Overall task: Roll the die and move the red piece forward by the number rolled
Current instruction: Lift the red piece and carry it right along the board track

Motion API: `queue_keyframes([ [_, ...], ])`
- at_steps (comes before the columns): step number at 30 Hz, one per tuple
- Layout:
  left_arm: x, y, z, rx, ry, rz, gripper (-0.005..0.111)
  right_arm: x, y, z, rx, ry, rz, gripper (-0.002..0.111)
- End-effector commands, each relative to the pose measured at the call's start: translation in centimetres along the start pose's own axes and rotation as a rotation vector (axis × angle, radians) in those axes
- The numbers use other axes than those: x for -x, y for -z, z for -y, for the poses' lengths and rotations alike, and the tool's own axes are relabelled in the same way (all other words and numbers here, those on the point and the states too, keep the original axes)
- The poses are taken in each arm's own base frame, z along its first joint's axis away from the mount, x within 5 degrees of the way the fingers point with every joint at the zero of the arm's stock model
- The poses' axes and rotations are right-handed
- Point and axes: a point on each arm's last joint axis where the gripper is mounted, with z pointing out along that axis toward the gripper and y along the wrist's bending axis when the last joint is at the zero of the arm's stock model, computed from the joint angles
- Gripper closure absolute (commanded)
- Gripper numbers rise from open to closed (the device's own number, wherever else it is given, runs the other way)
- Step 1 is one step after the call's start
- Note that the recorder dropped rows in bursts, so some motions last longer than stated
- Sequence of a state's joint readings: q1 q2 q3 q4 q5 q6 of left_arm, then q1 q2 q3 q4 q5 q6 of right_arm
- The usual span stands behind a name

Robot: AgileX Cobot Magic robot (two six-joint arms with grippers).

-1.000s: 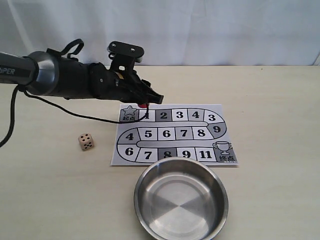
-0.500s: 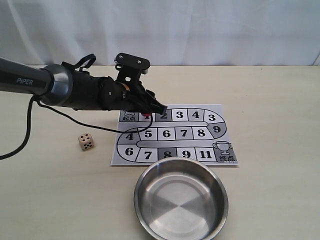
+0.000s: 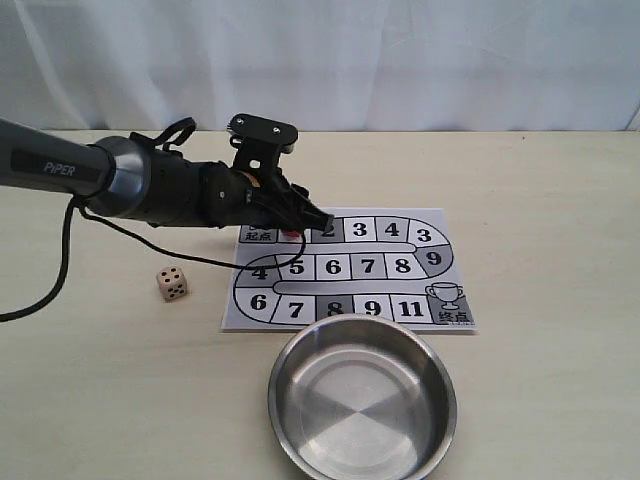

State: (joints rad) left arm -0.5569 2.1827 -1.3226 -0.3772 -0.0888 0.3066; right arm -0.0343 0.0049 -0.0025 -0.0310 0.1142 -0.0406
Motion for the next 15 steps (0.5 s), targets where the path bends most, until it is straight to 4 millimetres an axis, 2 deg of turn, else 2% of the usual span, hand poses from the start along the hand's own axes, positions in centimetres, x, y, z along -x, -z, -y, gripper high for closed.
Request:
queue_keyframes([
  [1, 2.5, 1.0, 0.3, -0.011, 0.037, 0.068, 0.107, -0.1, 0.0, 0.0, 0.002, 0.005, -0.004, 0.104],
  [10, 4.3, 1.2, 2.4, -0.057, 0.011, 0.099, 0.107, -0.1, 0.0, 0.0, 0.002, 0.005, -0.004, 0.104],
  [15, 3.5, 0.0, 2.7, -0.065, 0.007, 0.064, 0.107, -0.1, 0.0, 0.0, 0.002, 0.005, -0.004, 0.104],
])
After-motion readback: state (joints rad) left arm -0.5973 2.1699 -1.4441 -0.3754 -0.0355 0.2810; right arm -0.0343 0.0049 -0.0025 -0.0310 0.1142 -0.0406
